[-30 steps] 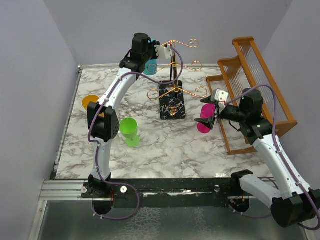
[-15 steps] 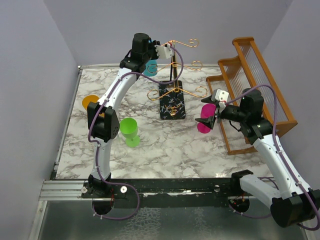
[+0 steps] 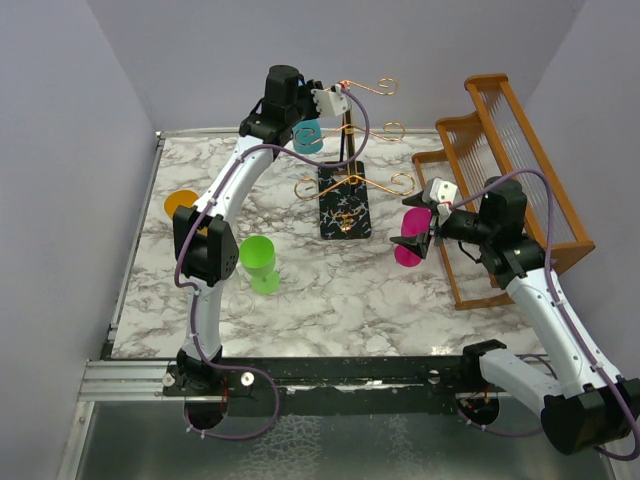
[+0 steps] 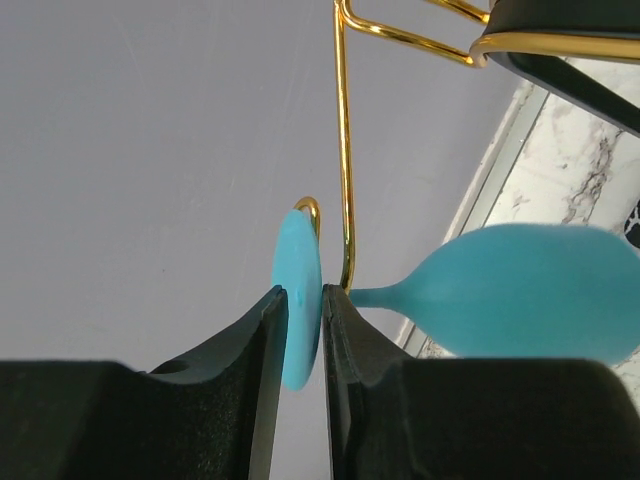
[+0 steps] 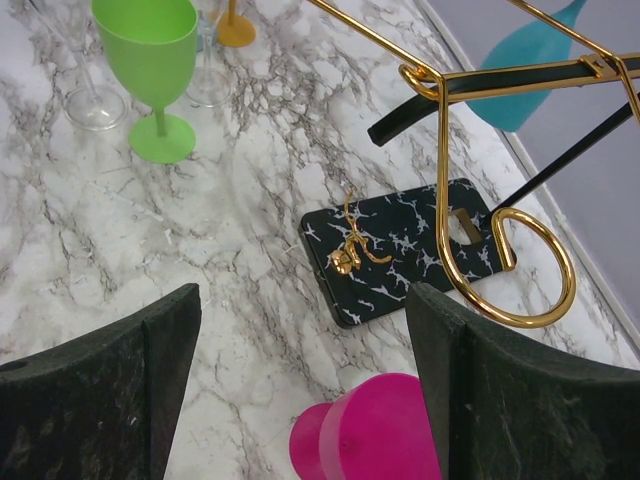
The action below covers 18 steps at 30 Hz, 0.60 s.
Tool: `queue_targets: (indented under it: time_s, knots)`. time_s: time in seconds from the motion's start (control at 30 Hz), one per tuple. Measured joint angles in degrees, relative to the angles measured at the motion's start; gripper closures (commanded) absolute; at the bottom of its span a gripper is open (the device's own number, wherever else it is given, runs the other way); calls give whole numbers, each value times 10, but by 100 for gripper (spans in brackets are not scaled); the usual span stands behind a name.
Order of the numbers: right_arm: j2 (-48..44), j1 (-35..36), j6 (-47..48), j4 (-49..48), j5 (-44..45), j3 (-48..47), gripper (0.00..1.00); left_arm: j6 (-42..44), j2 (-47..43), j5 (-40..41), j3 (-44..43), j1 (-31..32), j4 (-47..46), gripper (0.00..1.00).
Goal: Place the wine glass upside down on the wine glass rack
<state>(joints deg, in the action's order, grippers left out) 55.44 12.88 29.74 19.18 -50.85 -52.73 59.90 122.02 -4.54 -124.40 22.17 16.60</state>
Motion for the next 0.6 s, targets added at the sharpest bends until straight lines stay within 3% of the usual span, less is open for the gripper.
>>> queue_targets:
  time_s: [0.6]
  knots:
    - [1, -2, 0, -4, 0, 3, 17, -49, -13, -39, 0, 1, 25, 72]
